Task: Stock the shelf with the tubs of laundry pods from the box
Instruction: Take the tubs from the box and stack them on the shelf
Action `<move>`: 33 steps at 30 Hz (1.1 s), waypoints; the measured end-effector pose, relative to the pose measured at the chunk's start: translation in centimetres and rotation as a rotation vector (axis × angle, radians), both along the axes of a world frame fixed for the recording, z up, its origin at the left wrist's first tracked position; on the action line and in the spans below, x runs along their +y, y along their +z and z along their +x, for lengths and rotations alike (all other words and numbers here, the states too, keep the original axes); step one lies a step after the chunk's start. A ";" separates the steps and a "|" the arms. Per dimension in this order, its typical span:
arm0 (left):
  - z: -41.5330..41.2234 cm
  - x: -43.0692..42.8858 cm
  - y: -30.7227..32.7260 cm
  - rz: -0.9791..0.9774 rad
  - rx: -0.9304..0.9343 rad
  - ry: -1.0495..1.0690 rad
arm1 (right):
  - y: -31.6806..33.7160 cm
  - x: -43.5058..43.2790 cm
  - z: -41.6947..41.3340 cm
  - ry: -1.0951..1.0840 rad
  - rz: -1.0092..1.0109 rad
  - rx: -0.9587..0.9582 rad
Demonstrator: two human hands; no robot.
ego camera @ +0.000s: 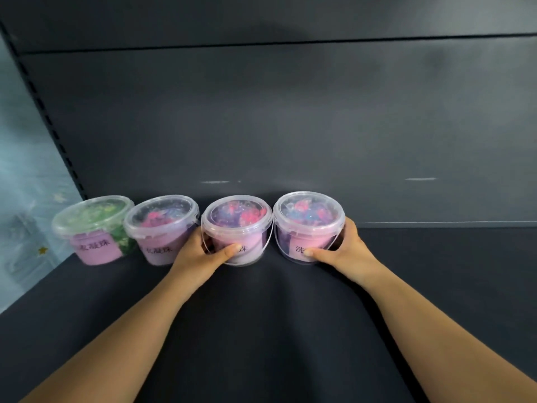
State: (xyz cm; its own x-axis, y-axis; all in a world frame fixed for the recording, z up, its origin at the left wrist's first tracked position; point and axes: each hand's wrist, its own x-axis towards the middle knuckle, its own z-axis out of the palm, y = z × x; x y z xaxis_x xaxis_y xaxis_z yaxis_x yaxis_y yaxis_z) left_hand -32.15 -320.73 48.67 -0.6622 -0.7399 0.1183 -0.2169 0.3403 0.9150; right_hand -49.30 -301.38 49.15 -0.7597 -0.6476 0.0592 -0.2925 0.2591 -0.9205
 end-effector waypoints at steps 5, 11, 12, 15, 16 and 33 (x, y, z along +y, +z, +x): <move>0.4 2.0 0.5 -0.067 -0.108 0.073 | -0.1 0.1 0.1 0.006 -0.010 0.003; 4.3 7.3 1.6 -0.010 -0.130 0.164 | 0.5 3.0 2.3 -0.069 -0.043 -0.025; 5.1 8.5 1.8 -0.045 -0.131 0.151 | 0.6 3.9 3.1 -0.084 -0.004 0.006; 7.1 12.5 2.6 -0.158 -0.107 0.077 | 1.6 8.1 6.3 -0.090 0.097 0.154; 7.5 13.7 2.8 -0.188 -0.089 0.043 | 2.1 9.7 7.5 -0.080 0.109 0.204; 8.7 47.9 -5.8 -0.289 -0.246 -1.114 | -6.9 52.4 29.5 -0.797 0.586 -0.016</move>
